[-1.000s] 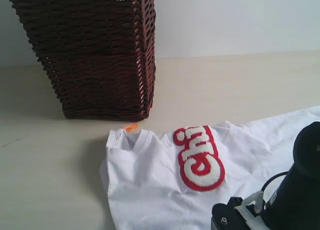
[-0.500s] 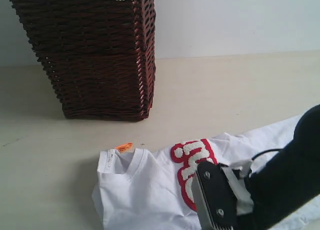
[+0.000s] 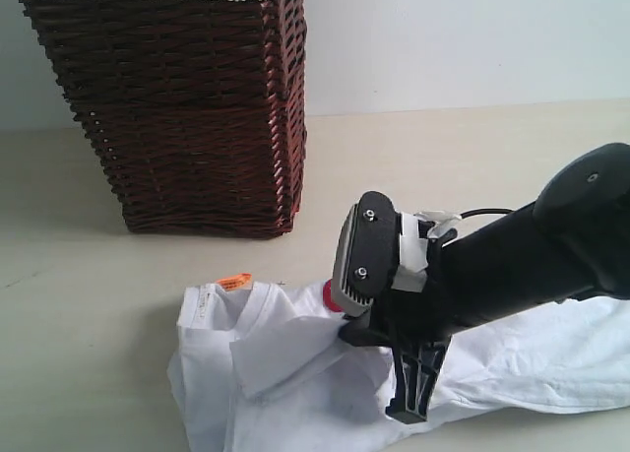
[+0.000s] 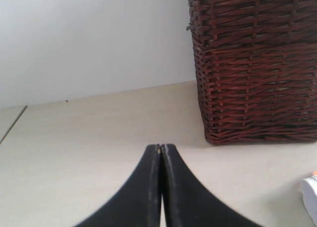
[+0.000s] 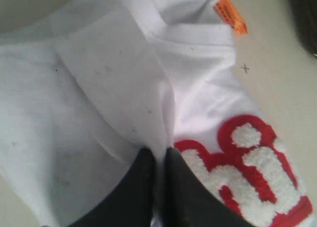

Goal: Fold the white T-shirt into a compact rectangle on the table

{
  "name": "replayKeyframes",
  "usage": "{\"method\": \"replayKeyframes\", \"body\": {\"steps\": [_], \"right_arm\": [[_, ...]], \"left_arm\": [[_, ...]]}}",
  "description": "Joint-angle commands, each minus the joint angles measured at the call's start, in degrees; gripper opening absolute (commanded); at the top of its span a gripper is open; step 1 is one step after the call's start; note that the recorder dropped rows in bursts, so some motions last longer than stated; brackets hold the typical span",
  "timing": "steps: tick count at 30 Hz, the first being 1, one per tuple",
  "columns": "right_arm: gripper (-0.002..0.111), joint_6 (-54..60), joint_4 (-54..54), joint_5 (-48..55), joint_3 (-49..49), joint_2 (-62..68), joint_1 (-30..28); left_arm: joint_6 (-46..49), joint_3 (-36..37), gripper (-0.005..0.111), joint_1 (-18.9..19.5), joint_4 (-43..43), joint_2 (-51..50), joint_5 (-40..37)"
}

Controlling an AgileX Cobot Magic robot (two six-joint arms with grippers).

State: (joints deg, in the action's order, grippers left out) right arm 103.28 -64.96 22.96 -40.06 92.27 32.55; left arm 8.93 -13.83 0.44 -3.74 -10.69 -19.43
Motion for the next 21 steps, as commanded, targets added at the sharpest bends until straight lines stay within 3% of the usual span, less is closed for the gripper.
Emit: {"method": "replayKeyframes", "body": {"steps": [1,4,7,9,12,21], "right_arm": [[0.0,0.4,-1.0,-8.4,-0.4,2.6,0.1],[0.001,0.4,-1.0,-9.8,-0.4,4.0,0.1],[0.013,0.3,-2.5,-10.6,-0.4,4.6,0.1],[0.025,0.4,-6.3,-11.8,-0.4,4.6,0.1],[0.054,0.4,-16.7,-15.6,-1.6,4.4,0.1],[0.057,-1.5,-19.0,-18.0,-4.3,0.6,0.1]], "left_arm": [[-0.1,0.3,0.0,0.2,0.0,0.2,0.4],[-0.1,0.3,0.0,0.2,0.0,0.2,0.4],[-0.1,0.3,0.0,0.2,0.0,0.2,0.4],[-0.1,0.3,0.0,0.2,0.0,0.2,0.4],[-0.1,0.3,0.0,0.2,0.0,0.2,0.4],[-0.1,0.3,0.0,0.2,0.0,0.2,0.4]]}}
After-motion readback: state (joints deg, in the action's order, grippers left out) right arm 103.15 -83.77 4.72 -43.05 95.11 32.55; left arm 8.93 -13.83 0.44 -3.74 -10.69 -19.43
